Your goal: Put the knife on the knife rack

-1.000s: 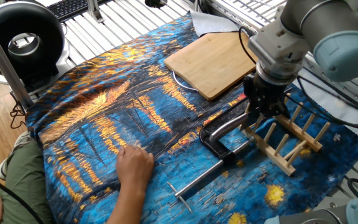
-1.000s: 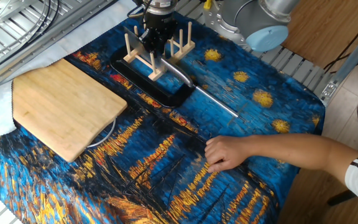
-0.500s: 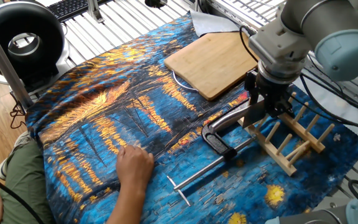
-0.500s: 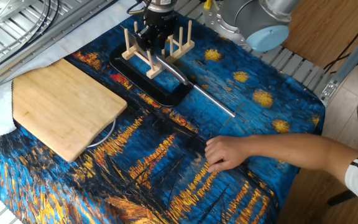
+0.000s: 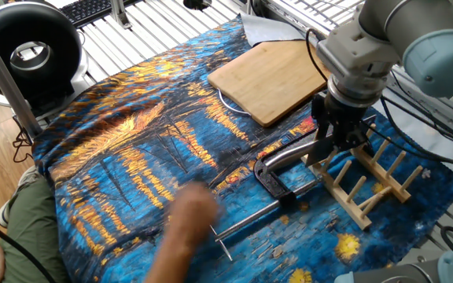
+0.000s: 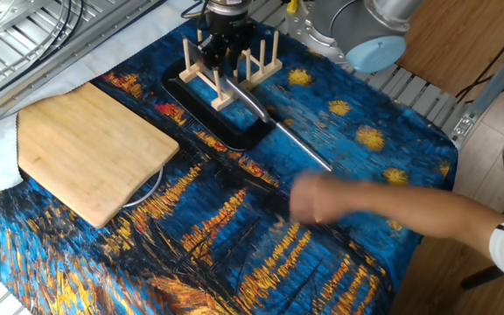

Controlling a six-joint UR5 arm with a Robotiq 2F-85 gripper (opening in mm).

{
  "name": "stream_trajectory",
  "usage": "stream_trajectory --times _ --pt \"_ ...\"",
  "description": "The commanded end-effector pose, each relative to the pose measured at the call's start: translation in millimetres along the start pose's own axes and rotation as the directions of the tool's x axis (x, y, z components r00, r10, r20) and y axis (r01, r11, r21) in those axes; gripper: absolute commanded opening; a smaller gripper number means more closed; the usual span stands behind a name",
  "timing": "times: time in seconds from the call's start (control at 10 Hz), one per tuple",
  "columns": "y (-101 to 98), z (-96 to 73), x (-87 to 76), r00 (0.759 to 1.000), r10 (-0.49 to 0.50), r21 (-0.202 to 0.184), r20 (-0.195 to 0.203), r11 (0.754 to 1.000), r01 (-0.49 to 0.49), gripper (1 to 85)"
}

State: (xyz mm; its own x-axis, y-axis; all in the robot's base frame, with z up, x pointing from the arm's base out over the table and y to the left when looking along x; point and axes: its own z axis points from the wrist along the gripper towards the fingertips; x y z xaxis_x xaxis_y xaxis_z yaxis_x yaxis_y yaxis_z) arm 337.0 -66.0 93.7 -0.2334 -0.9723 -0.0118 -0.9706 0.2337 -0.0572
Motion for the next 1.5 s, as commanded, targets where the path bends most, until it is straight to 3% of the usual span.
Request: stream_trajectory --times 0.0,0.7,1.0,1.4 --pt "-1.5 0.4 -4.4 0.999 0.038 0.008 0.025 0.999 -0.038 34.7" --pt "-1.3 -6.3 1.2 0.999 0.053 0.008 0.008 0.999 -0.053 38.3" --pt "4.0 -3.6 -9.7 0.995 0.09 0.001 0.032 0.996 -0.09 38.0" --pt "2.4 -2.4 -7.3 0.993 0.112 0.009 0.026 0.994 -0.113 31.3"
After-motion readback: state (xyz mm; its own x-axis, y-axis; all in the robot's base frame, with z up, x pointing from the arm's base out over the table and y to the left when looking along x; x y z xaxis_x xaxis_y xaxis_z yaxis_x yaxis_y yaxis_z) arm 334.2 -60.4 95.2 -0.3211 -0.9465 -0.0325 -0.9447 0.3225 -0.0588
